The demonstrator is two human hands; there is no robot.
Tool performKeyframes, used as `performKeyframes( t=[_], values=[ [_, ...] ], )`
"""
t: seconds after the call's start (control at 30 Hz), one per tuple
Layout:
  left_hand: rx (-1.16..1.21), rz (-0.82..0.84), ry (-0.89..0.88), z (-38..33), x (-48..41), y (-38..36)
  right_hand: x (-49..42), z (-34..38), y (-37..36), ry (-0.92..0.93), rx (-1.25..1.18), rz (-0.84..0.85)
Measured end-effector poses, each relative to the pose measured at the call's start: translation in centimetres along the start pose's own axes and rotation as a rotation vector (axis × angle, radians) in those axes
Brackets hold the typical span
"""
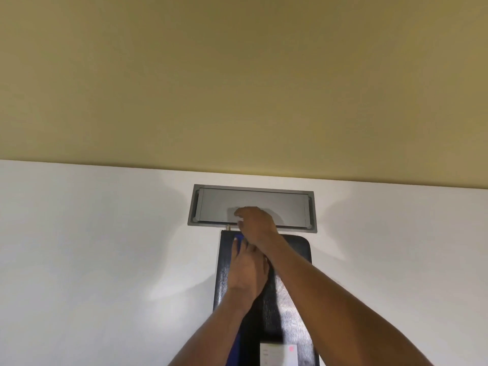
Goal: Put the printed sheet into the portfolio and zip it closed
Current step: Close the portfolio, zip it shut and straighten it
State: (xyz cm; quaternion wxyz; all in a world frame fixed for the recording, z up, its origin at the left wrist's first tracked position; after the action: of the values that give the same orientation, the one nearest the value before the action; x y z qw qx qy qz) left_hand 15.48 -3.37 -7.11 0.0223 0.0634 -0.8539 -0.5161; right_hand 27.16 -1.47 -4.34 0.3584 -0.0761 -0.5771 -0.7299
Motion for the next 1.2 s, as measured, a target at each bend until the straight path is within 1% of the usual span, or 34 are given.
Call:
performKeyframes(
  t=[0.03, 0.1, 0.13, 0.2, 0.3, 0.37, 0.5, 0.6, 0.7, 0.8, 0.97, 1.1, 1.2],
  values=[
    [-0.052, -0.011, -0.002, 0.0, 0.5, 0.6, 1.1, -0.9, 0.7, -0.017, -0.061, -0.046],
    [-0.03, 0.022, 0.083, 0.7, 1.5, 2.0, 3.5, -2.9, 1.7, -0.044, -0.137, -0.14],
    [-0.029, 0.012, 0.095, 1.0, 2.2, 2.5, 4.7, -3.9, 1.9, -0.052, -0.151, -0.179],
    [0.011, 0.015, 0.136, 1.8, 3.8, 2.9, 7.2, -6.1, 1.5, -0.096, -0.159, -0.22],
    [0.076, -0.001, 0.137, 1.8, 6.2, 3.5, 11.0, -9.5, -0.2, -0.202, -0.177, -0.241],
    [0.098, 0.007, 0.177, 2.0, 7.9, 3.3, 13.3, -11.7, -1.8, -0.279, -0.188, -0.242],
    [0.171, 0.022, 0.339, 2.5, 12.0, 2.0, 17.8, -15.4, -5.2, -0.423, -0.194, -0.211],
    [0.269, 0.015, 0.444, 2.5, 14.9, 0.9, 20.5, -17.4, -7.8, -0.531, -0.26, -0.172],
    [0.321, 0.036, 0.509, 1.9, 16.7, -0.1, 22.4, -18.5, -9.8, -0.608, -0.326, -0.138],
    [0.314, 0.032, 0.54, 1.2, 17.3, -0.8, 22.9, -19.5, -11.1, -0.649, -0.458, -0.134],
    [0.363, -0.094, 0.677, 1.6, 17.0, -0.3, 21.7, -21.4, -11.8, -0.739, -0.64, -0.089],
    [0.409, -0.096, 0.753, 2.8, 17.0, 0.2, 22.5, -20.2, -9.9, -0.703, -0.684, -0.128],
    [0.411, -0.162, 0.717, 3.6, 17.0, 1.0, 22.4, -19.0, -9.2, -0.68, -0.716, -0.158]
  ],
)
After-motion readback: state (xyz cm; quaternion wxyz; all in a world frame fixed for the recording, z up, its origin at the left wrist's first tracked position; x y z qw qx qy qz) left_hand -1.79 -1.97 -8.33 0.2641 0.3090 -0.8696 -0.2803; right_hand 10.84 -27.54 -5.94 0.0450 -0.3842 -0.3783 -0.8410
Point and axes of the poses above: each hand's wrist, its own x-axis away from the middle knuckle, its own y-axis out of the back of the hand, z = x × y, the point moved 6 cm from there along -x, towards the middle knuckle, and after that the axes turned 14 degrees about -y, right-handed, at the moved point
